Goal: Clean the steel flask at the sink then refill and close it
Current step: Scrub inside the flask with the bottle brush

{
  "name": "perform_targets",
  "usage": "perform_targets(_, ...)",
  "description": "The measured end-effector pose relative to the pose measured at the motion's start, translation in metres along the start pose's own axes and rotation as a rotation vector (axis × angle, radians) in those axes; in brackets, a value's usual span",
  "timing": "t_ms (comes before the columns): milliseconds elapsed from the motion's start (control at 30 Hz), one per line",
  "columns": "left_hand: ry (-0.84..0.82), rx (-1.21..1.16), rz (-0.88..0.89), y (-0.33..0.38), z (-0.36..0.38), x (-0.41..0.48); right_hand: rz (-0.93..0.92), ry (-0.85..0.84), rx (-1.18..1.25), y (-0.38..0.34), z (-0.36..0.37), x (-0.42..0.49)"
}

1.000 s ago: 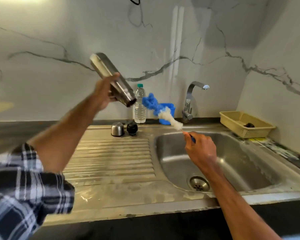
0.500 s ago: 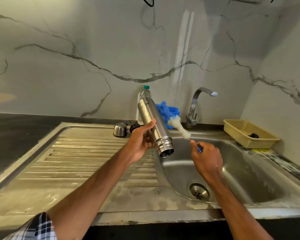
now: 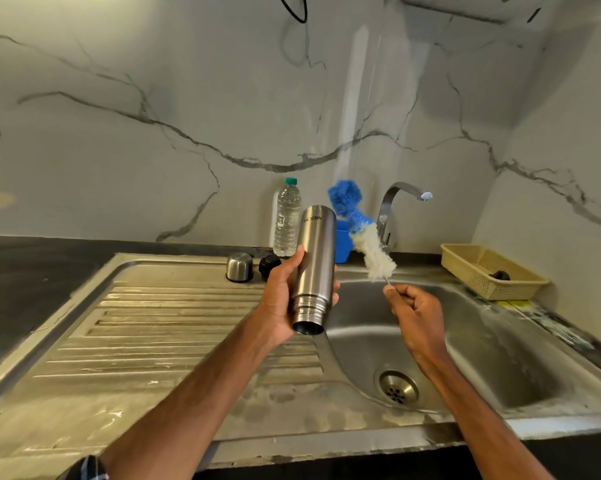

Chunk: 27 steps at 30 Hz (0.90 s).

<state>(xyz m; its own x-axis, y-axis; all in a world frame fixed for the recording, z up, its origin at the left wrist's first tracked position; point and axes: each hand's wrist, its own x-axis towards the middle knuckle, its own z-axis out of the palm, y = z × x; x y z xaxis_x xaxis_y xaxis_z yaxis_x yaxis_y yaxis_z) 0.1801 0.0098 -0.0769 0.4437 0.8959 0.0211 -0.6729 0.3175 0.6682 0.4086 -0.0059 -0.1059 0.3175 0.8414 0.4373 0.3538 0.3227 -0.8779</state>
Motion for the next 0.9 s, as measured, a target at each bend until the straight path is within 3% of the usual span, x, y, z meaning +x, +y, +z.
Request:
perform_targets(233, 0.072, 0.092, -0.01, 0.001, 0.001, -0.001, -0.008, -0.065, 0.127, -0.016, 0.0, -0.005)
perform_targets(500, 0.14, 0.254, 0.084, 0.014, -0.007, 0.003, 0.07, -0.281, 0.178, -0.019, 0.004, -0.008)
perform_targets(900, 0.115, 0.314, 0.062, 0.033, -0.031, -0.001, -0.077, -0.444, 0.08, -0.029, 0.008, -0.005)
